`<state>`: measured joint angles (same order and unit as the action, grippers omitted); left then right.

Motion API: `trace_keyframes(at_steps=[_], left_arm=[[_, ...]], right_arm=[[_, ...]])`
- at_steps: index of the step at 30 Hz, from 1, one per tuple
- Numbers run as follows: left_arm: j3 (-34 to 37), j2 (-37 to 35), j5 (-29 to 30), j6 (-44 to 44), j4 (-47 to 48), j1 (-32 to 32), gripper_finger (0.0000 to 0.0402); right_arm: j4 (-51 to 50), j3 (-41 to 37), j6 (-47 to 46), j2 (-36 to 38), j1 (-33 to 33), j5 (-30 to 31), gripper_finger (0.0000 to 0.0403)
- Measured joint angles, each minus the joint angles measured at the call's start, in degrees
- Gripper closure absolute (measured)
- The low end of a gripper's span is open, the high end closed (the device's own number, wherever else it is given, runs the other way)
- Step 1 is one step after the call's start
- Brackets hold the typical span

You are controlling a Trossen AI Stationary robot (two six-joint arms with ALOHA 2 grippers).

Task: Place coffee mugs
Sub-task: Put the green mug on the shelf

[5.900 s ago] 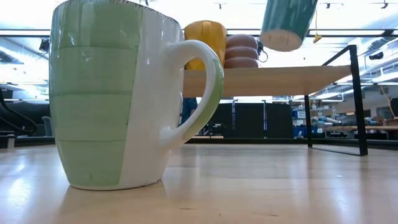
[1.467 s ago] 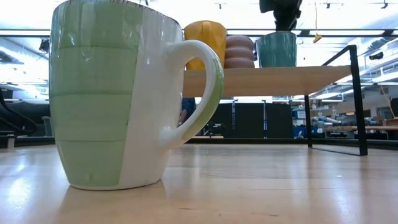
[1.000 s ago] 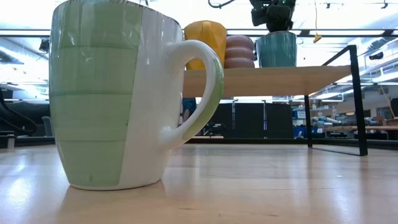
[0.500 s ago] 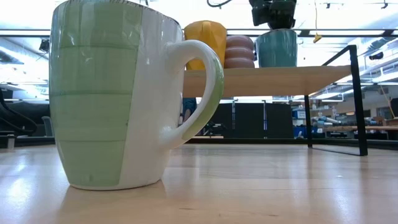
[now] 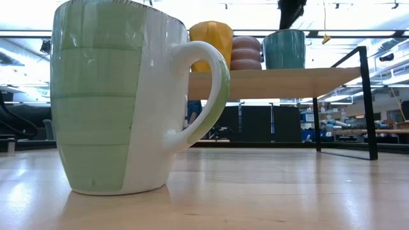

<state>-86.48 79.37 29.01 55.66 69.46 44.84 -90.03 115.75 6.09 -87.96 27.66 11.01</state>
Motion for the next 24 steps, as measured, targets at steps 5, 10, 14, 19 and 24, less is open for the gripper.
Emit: trace_keyframes(at_steps=[5,10,14,19,24], left_arm=[[0.0,0.0,0.4,0.2,-0.3,0.0,0.0317],[0.0,0.0,1.2,0.1,-0.3,0.0,0.0317],[0.0,0.0,1.3,0.1,-0.4,0.0,0.0317],[0.0,0.0,1.4,-1.3,-0.6,0.0,0.0317],[0.0,0.0,2.4,-3.7,-0.8,0.0,0.0317]], right_arm=[[0.2,4.8,-4.6,0.4,-7.6,-2.0,0.0277],[0.1,5.1,-7.4,0.3,-18.2,-1.6,0.0278],[2.0,5.1,-9.3,-0.1,-27.2,-0.9,0.0278],[8.9,3.7,-9.4,-0.1,-37.8,-0.5,0.0278],[15.0,1.9,-12.0,-2.9,-45.5,-0.3,0.0278]])
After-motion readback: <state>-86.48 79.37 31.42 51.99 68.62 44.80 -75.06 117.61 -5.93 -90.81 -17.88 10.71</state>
